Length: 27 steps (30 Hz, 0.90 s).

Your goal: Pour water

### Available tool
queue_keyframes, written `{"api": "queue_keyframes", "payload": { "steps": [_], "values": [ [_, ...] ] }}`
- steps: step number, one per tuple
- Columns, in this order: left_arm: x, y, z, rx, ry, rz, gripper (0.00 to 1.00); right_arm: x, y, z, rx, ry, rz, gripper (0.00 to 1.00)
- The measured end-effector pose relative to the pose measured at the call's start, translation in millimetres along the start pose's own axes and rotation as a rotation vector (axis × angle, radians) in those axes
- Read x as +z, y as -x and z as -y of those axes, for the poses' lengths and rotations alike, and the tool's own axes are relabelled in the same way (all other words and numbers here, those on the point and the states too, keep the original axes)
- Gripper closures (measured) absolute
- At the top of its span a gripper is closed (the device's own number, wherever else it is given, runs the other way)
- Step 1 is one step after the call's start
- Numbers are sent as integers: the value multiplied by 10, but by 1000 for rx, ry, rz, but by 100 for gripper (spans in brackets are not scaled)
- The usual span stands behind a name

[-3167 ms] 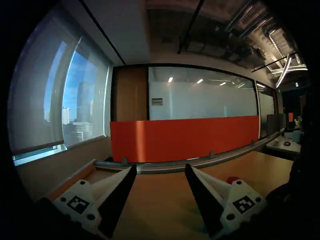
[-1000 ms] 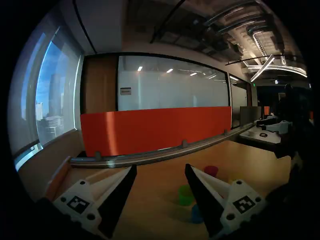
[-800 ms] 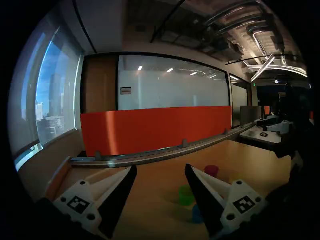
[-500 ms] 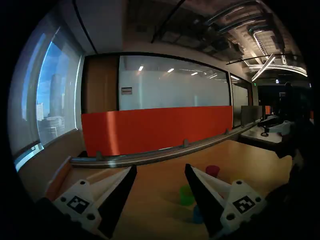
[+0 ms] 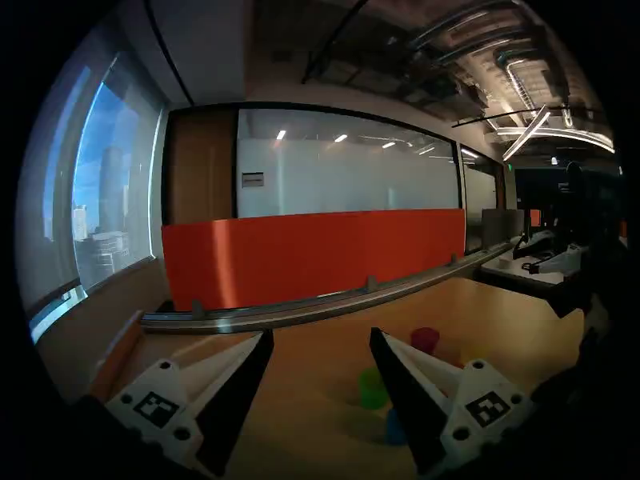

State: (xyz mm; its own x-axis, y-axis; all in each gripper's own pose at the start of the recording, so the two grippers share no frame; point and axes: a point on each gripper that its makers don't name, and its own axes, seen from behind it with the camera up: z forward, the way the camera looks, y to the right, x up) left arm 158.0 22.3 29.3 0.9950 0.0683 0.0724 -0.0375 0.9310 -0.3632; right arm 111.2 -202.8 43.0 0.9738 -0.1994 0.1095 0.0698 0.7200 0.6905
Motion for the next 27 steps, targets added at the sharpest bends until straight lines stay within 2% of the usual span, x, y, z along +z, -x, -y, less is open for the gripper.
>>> {"api": "queue_keyframes", "payload": {
  "steps": [15, 27],
  "values": [
    [28, 17, 15, 5, -7, 2, 11, 124, 142, 127, -23, -59, 52, 1],
    [144, 105, -53, 11, 11, 13, 11, 294, 310, 275, -32, -125, 92, 1]
  ]
}}
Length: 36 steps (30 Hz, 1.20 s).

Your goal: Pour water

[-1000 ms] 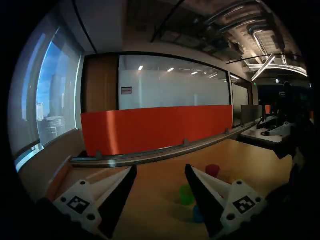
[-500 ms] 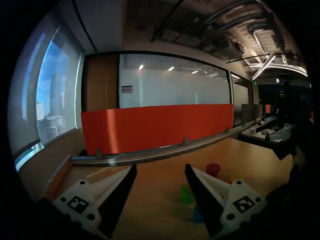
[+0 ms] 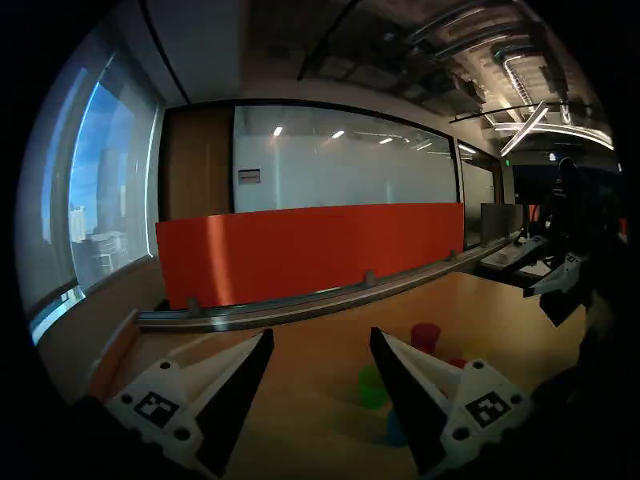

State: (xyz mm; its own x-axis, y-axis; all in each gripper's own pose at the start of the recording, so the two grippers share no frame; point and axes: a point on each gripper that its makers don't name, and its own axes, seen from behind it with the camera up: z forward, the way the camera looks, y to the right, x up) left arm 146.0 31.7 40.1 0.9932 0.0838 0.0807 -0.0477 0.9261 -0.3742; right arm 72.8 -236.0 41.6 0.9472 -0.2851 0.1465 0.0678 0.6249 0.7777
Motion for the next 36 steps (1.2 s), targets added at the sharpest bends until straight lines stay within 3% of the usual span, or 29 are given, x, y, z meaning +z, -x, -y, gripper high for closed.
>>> {"api": "queue_keyframes", "payload": {
  "steps": [15, 27, 36],
  "values": [
    [93, 79, -56, 22, 22, 33, 11, 388, 257, 241, -23, -87, 59, 1],
    [142, 288, -94, 33, 52, 90, 11, 678, 472, 391, -52, -129, 108, 1],
    [153, 375, -46, 33, 53, 112, 11, 848, 587, 435, -61, -152, 132, 1]
  ]
}}
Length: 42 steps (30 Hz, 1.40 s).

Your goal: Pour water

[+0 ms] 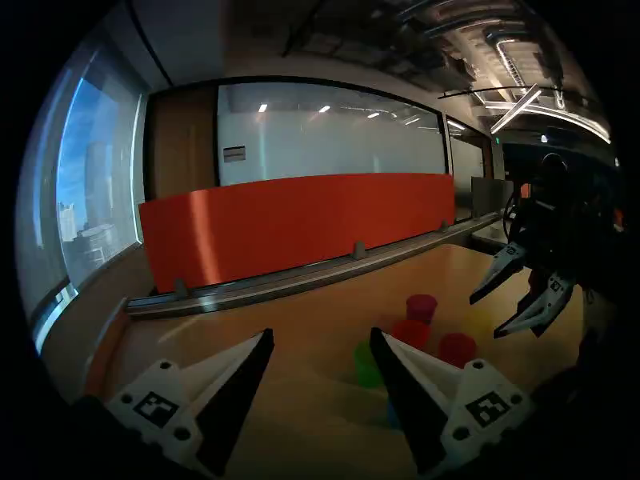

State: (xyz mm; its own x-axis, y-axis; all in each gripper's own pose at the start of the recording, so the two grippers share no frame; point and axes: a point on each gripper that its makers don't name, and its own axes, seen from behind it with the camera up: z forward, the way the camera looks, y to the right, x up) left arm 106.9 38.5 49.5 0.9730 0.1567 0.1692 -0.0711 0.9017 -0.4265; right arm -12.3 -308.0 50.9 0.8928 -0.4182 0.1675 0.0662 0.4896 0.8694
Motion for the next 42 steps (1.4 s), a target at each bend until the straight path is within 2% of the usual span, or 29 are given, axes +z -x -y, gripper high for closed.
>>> {"api": "queue_keyframes", "payload": {
  "steps": [11, 24, 42],
  "values": [
    [20, 34, 29, -4, -6, -1, 11, 274, 137, 98, -5, -39, 22, 0],
    [29, 38, 68, -11, -13, -6, 11, 696, 286, 283, -1, -102, 59, 1],
    [9, 56, 129, -11, -26, -9, 11, 1189, 473, 390, 3, -137, 119, 1]
  ]
}}
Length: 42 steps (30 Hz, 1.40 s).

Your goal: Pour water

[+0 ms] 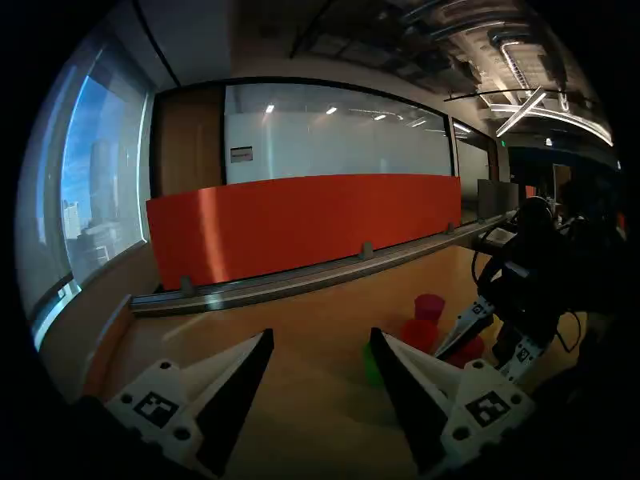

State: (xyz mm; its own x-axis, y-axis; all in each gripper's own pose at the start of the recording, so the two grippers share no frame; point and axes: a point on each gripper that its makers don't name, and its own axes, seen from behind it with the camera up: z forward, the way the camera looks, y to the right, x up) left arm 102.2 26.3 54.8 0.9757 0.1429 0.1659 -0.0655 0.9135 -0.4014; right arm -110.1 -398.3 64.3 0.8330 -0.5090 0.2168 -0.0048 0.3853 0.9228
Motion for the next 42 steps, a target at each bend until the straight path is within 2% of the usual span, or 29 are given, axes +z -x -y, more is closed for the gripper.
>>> {"api": "queue_keyframes", "payload": {
  "steps": [15, 24, 29, 33, 42],
  "values": [
    [1, 30, 56, -3, -6, 0, 11, 304, 117, -3, -18, 12, 47, 0],
    [-18, 14, 77, -4, -9, -2, 11, 420, 122, 13, -34, 14, 58, 0],
    [-35, 9, 74, 1, -11, -2, 11, 455, 140, 0, -31, 19, 64, 1],
    [-43, 5, 71, 5, -12, -2, 11, 468, 175, -12, -24, 20, 77, 8],
    [-37, 2, 78, 3, -14, -3, 11, 445, 157, -12, -5, 11, 62, 10]
  ]
}}
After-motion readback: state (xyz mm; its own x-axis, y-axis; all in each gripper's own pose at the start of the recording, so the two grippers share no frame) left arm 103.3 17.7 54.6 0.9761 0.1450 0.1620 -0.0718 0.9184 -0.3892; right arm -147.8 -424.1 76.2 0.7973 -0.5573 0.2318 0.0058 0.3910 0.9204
